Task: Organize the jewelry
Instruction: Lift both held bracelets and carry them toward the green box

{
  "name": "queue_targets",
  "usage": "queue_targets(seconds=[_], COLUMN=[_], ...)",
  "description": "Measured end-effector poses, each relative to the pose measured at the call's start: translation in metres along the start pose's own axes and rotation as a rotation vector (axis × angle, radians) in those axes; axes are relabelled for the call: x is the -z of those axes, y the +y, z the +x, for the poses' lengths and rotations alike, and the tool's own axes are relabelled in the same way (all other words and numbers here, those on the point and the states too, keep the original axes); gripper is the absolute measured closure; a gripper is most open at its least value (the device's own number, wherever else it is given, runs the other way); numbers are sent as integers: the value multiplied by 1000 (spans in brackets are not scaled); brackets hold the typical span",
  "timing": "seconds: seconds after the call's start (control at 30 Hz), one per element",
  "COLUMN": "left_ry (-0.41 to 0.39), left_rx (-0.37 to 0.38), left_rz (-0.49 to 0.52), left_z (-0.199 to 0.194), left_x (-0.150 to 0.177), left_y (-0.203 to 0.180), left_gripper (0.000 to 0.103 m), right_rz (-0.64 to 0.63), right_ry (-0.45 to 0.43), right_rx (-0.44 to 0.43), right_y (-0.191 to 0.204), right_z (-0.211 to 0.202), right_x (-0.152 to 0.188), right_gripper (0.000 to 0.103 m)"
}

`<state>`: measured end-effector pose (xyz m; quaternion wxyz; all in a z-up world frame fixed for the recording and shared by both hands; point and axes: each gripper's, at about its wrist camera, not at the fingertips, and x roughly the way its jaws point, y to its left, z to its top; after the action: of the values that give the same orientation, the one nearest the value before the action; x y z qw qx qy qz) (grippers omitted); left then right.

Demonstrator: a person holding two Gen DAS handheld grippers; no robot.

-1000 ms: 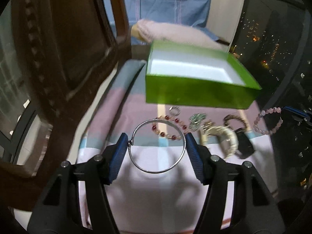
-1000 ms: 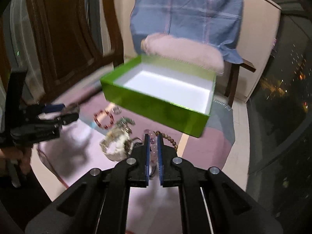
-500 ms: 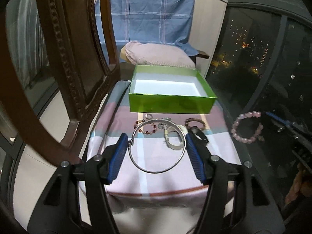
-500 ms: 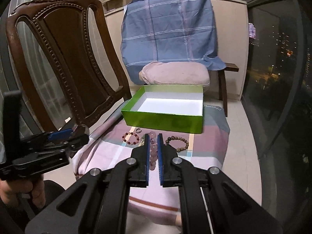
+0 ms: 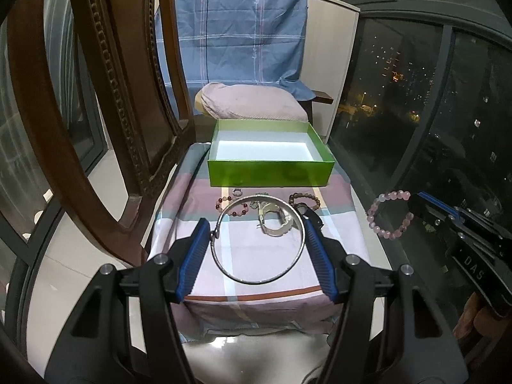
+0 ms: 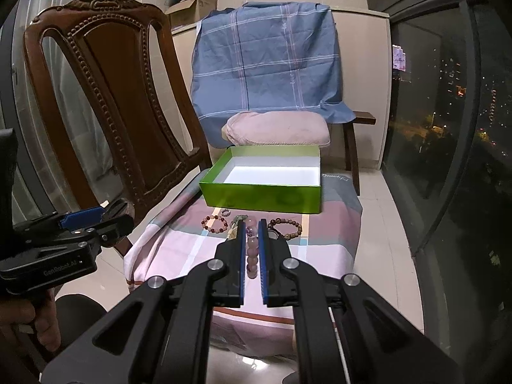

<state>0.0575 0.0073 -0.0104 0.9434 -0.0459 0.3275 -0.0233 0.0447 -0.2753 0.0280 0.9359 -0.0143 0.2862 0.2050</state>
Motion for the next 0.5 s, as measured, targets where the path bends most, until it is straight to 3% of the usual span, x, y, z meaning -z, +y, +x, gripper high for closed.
queue_targets(seconds=[0.5], left_ry=[-5], left_rx=[1], left_rz=[3], left_z=[-5], left_x=[4], left_y=[1], left_gripper=[43], right_rz=[11], right_ry=[-8], right_rx=[-3], right_y=[-1], right_z=[-10], right_x=[3], right_gripper=[95])
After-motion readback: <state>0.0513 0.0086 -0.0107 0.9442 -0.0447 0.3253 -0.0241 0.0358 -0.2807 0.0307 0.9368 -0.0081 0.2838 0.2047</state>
